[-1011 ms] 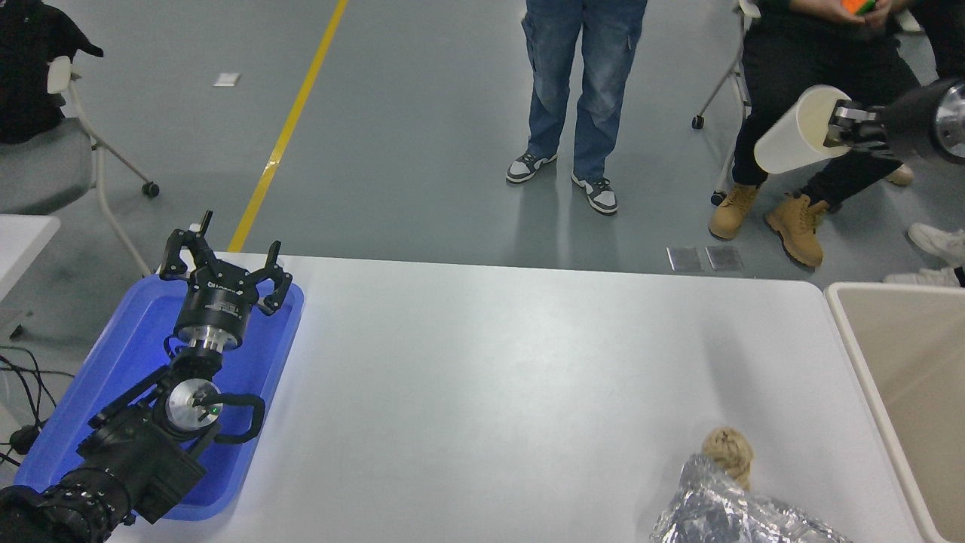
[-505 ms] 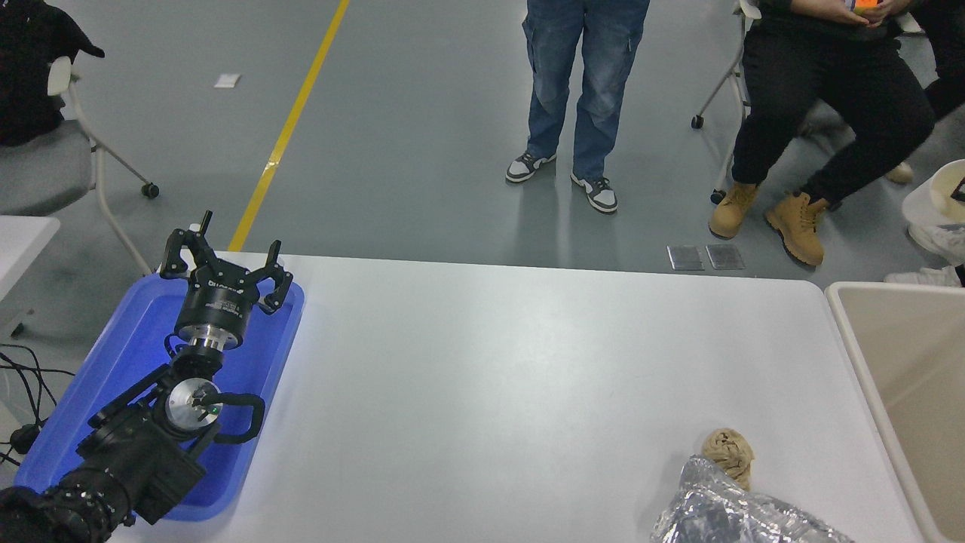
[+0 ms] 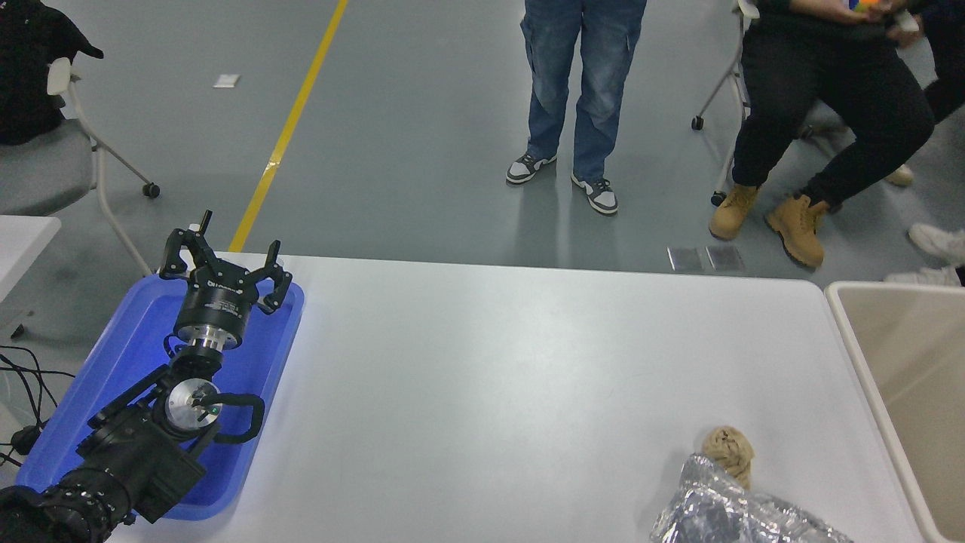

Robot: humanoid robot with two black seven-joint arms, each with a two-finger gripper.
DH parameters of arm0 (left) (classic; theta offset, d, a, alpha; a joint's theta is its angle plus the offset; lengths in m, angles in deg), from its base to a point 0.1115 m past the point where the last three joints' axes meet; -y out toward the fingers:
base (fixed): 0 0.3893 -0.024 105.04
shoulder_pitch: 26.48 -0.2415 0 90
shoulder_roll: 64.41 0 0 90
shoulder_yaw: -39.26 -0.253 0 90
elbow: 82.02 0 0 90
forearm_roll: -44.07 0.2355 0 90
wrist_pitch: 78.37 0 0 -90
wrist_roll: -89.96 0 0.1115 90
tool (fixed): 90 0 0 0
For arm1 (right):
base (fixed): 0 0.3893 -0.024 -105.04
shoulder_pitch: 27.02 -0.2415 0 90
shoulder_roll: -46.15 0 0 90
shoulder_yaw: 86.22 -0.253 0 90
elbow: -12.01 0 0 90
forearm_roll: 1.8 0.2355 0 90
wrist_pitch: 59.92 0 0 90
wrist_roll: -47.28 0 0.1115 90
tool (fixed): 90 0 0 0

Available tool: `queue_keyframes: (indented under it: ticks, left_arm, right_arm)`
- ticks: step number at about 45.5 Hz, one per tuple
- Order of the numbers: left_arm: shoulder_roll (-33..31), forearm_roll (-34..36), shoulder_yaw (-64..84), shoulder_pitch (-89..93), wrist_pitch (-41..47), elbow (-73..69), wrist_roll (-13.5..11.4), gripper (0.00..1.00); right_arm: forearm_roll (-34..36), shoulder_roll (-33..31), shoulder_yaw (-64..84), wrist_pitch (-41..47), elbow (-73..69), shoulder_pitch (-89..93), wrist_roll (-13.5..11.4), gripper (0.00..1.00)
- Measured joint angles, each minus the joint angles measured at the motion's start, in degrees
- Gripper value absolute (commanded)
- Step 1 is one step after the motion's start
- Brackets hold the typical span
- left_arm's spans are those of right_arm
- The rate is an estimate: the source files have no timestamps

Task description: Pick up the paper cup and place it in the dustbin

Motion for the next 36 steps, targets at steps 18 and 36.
queue_keyframes:
  ticks: [18, 36]
  left_arm:
    - [0.00, 0.02, 0.00, 0.02, 0.00, 0.00, 0.00, 1.00]
    - [0.00, -0.01, 0.00, 0.04, -0.01, 0.00, 0.00, 1.00]
  right_arm:
    - [0.18, 2.76, -4.63, -2.08, 2.59, 7.46, -0.25, 0.00]
    - [0.28, 4.21, -6.29, -2.66, 3.52, 9.41, -0.28, 0.53]
